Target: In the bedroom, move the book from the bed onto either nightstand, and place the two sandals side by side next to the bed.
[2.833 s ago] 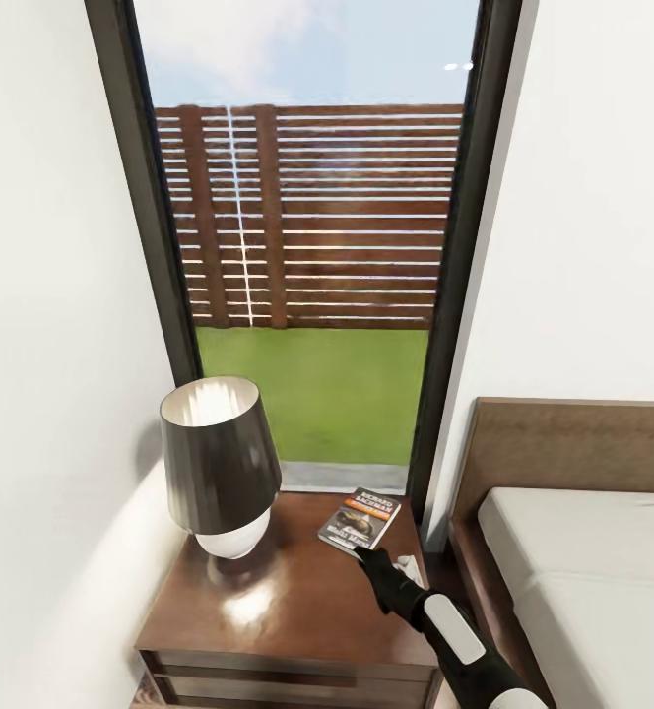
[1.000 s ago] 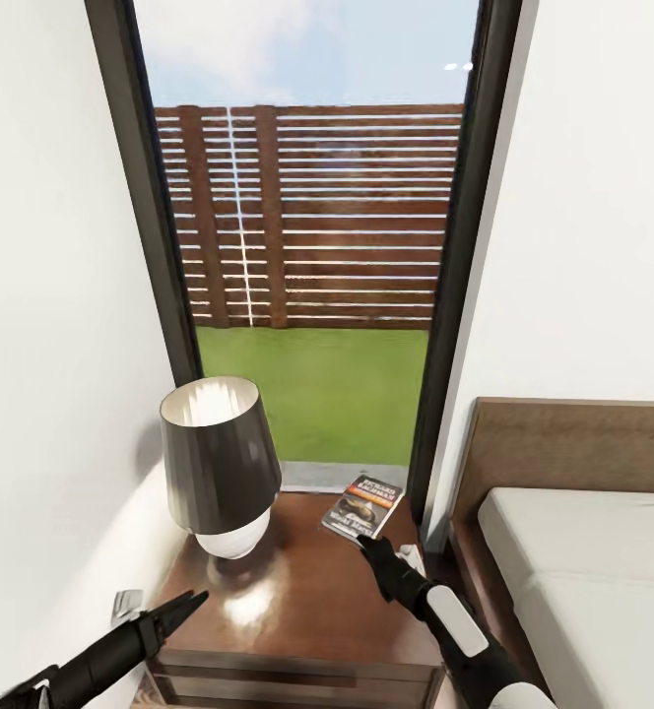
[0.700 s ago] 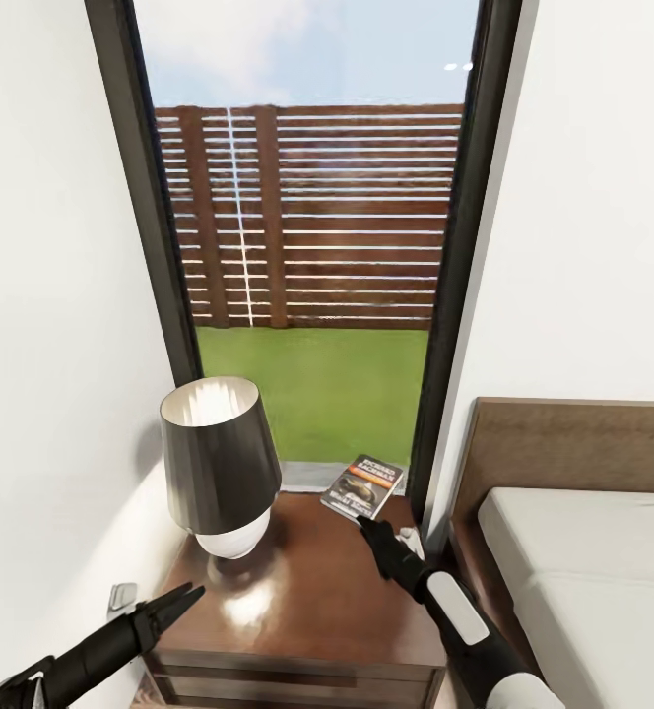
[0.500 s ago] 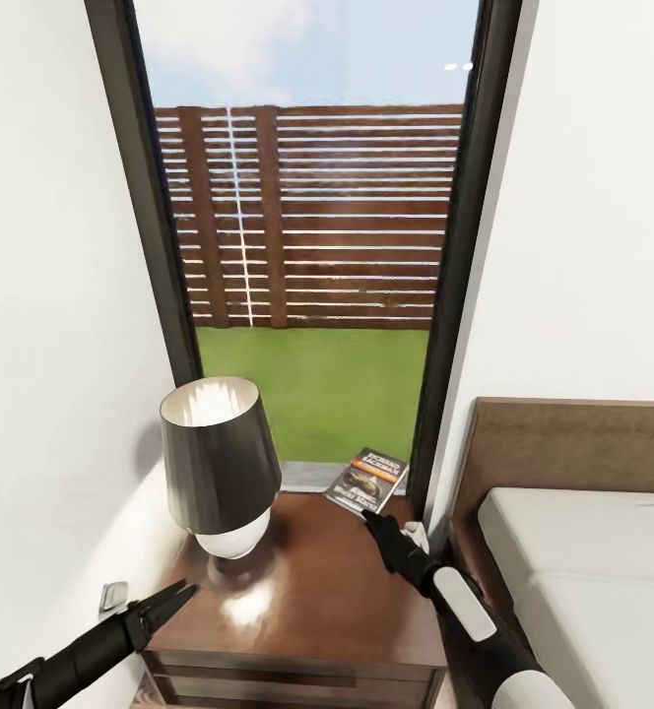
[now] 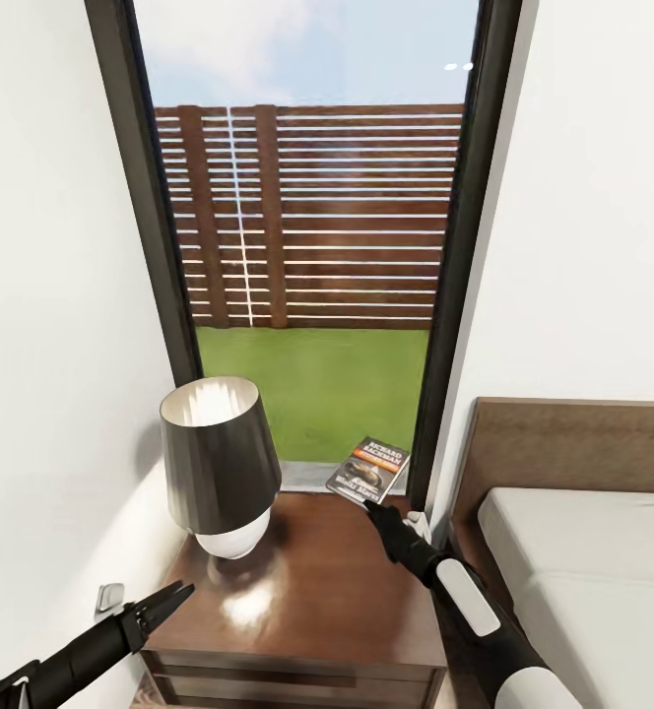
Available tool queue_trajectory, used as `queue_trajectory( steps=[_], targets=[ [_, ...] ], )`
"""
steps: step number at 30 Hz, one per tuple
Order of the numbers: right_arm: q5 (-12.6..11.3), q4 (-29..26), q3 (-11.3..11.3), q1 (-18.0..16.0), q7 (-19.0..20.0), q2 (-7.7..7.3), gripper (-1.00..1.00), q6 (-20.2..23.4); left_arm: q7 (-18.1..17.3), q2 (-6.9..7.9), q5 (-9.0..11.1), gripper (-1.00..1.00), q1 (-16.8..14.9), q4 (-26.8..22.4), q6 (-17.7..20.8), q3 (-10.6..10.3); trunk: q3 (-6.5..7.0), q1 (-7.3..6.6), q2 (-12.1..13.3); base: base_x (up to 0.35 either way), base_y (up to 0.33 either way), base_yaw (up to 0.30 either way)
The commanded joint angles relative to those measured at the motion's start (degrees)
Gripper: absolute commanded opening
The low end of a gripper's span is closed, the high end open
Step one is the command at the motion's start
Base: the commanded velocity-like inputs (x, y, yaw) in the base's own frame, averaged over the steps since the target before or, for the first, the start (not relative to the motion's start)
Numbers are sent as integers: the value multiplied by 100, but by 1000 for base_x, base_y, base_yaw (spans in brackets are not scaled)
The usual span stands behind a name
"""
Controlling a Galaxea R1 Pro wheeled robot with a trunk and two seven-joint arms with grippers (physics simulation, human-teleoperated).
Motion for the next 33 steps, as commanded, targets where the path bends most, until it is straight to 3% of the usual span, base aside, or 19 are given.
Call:
queue_trajectory(
  steps=[1,26,31,33],
  targets=[
    [-29,1,0,-3,5,0,-100,18,-49,-6,-58,100,-9,-8,64,25,-6,-1,-3,0,0,0],
    [-11,10,65,-3,-107,-5,-100,30,-55,-3,-58,100,-9,-8,84,34,-436,527,-966,0,0,0],
    [-22,12,65,-3,-285,-16,-100,227,-55,-3,-58,100,-9,-8,82,33,-454,549,-1006,0,0,0],
    [-52,11,56,0,-494,-21,-100,490,-55,-5,-58,100,-9,-8,81,28,-454,549,-1006,0,0,0]
  ],
)
